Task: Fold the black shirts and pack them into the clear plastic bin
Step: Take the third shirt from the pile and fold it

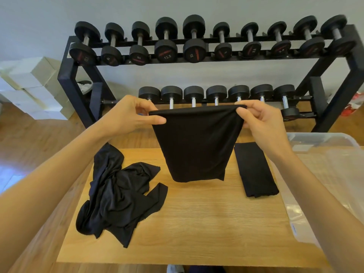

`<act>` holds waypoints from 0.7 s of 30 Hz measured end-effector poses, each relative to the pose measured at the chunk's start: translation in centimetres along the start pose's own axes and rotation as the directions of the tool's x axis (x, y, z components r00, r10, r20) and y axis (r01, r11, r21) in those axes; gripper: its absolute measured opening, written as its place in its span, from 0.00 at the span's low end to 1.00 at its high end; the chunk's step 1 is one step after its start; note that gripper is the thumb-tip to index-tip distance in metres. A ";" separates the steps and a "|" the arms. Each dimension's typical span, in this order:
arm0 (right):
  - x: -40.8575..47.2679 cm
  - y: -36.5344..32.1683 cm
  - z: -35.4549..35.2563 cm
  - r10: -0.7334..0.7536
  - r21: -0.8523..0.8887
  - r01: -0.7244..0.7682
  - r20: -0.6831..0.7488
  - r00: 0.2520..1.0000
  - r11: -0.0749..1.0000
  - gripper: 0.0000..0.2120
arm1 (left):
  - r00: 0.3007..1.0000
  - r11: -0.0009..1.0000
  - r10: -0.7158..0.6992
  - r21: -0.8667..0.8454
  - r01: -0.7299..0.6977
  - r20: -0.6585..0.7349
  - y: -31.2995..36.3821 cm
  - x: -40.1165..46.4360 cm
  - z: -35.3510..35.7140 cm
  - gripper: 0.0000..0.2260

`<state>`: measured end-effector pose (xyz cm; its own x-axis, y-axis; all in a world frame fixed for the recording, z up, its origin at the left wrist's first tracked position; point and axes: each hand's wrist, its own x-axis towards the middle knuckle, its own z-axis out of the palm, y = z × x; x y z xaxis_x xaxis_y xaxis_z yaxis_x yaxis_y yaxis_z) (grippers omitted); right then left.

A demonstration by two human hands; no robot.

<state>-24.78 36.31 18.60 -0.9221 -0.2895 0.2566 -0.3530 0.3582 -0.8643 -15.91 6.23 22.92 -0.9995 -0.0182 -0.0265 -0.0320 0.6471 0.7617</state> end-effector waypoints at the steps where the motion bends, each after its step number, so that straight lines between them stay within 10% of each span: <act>1: 0.1 0.3 0.0 0.003 -0.008 -0.003 -0.001 1.000 1.000 0.10 | 1.000 1.000 -0.012 -0.018 0.012 -0.004 -0.1 0.1 0.2 0.10; 13: 5.2 2.6 1.0 0.051 -0.010 -0.051 0.001 0.999 0.999 0.07 | 0.968 0.924 -0.230 -0.335 0.183 -0.105 -1.7 4.8 1.9 0.04; 21: 9.3 3.7 0.5 0.023 -0.058 -0.022 0.001 1.000 0.998 0.07 | 0.970 0.948 -0.112 -0.317 0.038 -0.216 -2.7 8.5 1.8 0.05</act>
<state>-34.58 34.46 17.61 -0.9297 -0.2824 0.2365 -0.3408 0.4157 -0.8432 -24.32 5.68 19.46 -0.9666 -0.2546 0.0291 -0.0697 0.3706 0.9262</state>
